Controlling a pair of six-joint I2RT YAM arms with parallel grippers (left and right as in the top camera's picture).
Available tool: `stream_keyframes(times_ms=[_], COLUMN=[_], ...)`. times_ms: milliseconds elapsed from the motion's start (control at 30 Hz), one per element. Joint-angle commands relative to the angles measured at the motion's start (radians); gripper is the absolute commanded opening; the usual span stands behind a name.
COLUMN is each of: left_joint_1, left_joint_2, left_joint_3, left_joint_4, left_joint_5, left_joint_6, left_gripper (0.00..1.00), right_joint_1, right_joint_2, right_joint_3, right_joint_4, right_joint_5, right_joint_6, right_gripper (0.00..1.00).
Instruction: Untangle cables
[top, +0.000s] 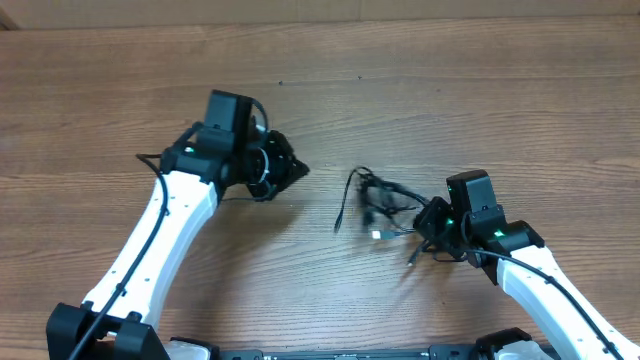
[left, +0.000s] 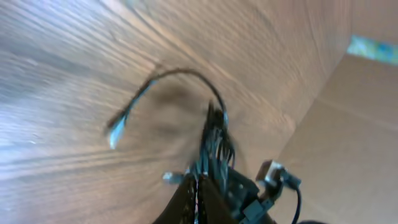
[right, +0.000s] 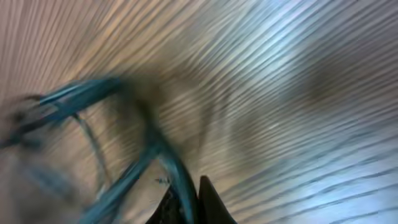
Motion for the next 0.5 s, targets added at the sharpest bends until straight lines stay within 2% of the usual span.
stream_keyframes(times_ms=[0, 233, 367, 433, 467], left_joint_1=[0.019, 0.019, 0.019, 0.019, 0.019], left_joint_2=[-0.027, -0.026, -0.025, -0.024, -0.024], left_joint_3=[0.029, 0.029, 0.029, 0.029, 0.029], left_joint_4=[-0.009, -0.059, -0.095, -0.125, -0.150], left_joint_5=[-0.039, -0.080, -0.129, -0.171, -0.208], left_joint_6=[0.044, 0.060, 0.124, 0.134, 0.134], left_gripper=[0.04, 0.04, 0.07, 0.11, 0.13], right_joint_1=[-0.013, -0.013, -0.013, -0.013, -0.013], right_joint_2=[0.002, 0.002, 0.002, 0.002, 0.002], right_joint_3=[0.002, 0.002, 0.002, 0.002, 0.002], right_joint_4=[0.009, 0.037, 0.047, 0.101, 0.190], right_joint_5=[0.051, 0.011, -0.023, -0.129, -0.279], right_joint_6=[0.020, 0.015, 0.013, 0.008, -0.042], right_gripper=[0.04, 0.04, 0.04, 0.04, 0.04])
